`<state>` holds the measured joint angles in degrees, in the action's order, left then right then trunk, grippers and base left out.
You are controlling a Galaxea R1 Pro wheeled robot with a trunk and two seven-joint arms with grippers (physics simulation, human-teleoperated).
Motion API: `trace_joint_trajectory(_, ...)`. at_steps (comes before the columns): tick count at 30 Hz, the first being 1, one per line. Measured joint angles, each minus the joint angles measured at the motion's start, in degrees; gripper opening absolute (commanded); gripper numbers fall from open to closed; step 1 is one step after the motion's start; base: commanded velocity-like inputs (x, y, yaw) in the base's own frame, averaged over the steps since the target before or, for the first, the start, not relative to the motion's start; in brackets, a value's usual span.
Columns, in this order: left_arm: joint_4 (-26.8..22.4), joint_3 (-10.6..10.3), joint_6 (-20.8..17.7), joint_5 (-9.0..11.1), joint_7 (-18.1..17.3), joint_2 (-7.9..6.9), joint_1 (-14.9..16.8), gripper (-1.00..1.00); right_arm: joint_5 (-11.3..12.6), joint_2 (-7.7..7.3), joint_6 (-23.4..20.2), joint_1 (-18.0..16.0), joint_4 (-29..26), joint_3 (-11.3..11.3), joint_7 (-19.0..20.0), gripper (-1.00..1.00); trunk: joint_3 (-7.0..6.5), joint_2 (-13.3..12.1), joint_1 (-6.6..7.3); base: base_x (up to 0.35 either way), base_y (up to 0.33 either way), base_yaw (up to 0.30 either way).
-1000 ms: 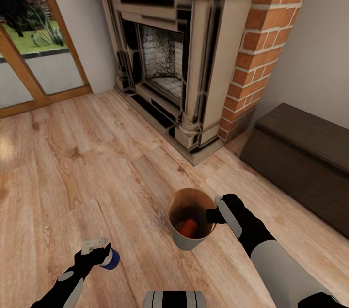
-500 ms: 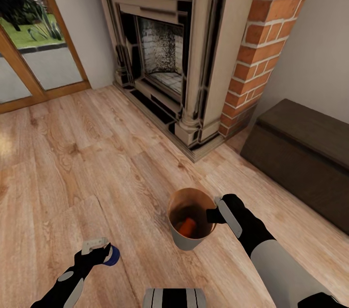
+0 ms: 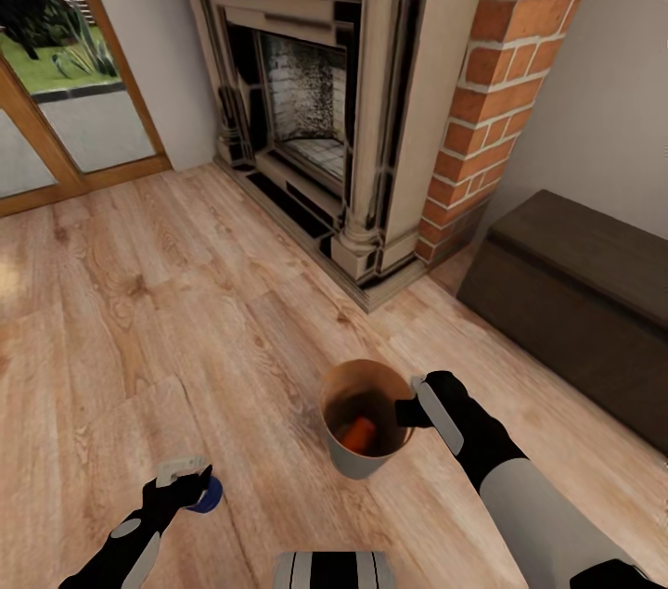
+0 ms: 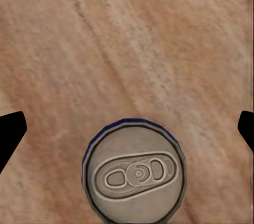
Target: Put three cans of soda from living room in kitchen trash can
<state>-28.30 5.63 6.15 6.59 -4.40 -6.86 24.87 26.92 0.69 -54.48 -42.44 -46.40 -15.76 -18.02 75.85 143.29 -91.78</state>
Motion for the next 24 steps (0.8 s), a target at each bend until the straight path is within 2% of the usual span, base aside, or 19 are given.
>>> trace_joint_trajectory(2, 0.0, 0.0, 0.0, 0.0, 0.0, 0.00, 0.0, 1.00, -0.9, -0.04, -0.2, 0.0, 0.0, 0.0, 0.0, -1.00, 0.00, 0.0, 0.00, 0.037, -0.071, 0.000)
trace_joint_trajectory(6, 0.0, 0.0, 0.0, 0.0, 0.0, 0.00, 0.0, 1.00, 0.4, -0.05, 0.1, 0.0, -0.2, 0.0, 0.0, -1.00, 0.00, 0.0, 0.00, 0.018, -0.035, 0.000)
trace_joint_trajectory(8, 0.0, 0.0, 0.0, 0.0, 0.0, 0.00, 0.0, 1.00, 0.0, -0.07, 0.0, 0.0, -0.8, 0.0, -0.1, -1.00, 0.00, 0.0, 0.00, 0.008, -0.015, 0.000)
trace_joint_trajectory(12, 0.0, 0.0, 0.0, 0.0, 0.0, 0.00, 0.0, 1.00, -0.7, -0.15, -1.3, 0.0, -5.3, -0.1, -0.1, -1.00, 0.00, 0.0, 0.00, 0.004, -0.007, 0.000)
trace_joint_trajectory(16, 0.0, 0.0, 0.0, 0.0, 0.0, 0.00, 0.0, 1.00, 0.5, -0.19, -2.7, 0.0, -9.3, 0.0, -0.1, -1.00, 0.00, 0.0, 0.00, 0.001, -0.001, 0.000)
trace_joint_trajectory(20, 0.0, 0.0, 0.0, 0.0, 0.0, 0.00, 0.0, 1.00, -0.5, -0.18, -3.3, 0.0, -10.2, 0.0, -0.1, -1.00, 0.00, 0.0, 0.00, 0.000, 0.000, 0.000)
trace_joint_trajectory(24, 0.0, 0.0, 0.0, 0.0, 0.0, 0.00, 0.0, 1.00, 0.0, -0.17, -3.3, 0.0, -10.4, 0.0, -0.1, -1.00, 0.00, 0.0, 0.00, 0.000, 0.000, 0.000)
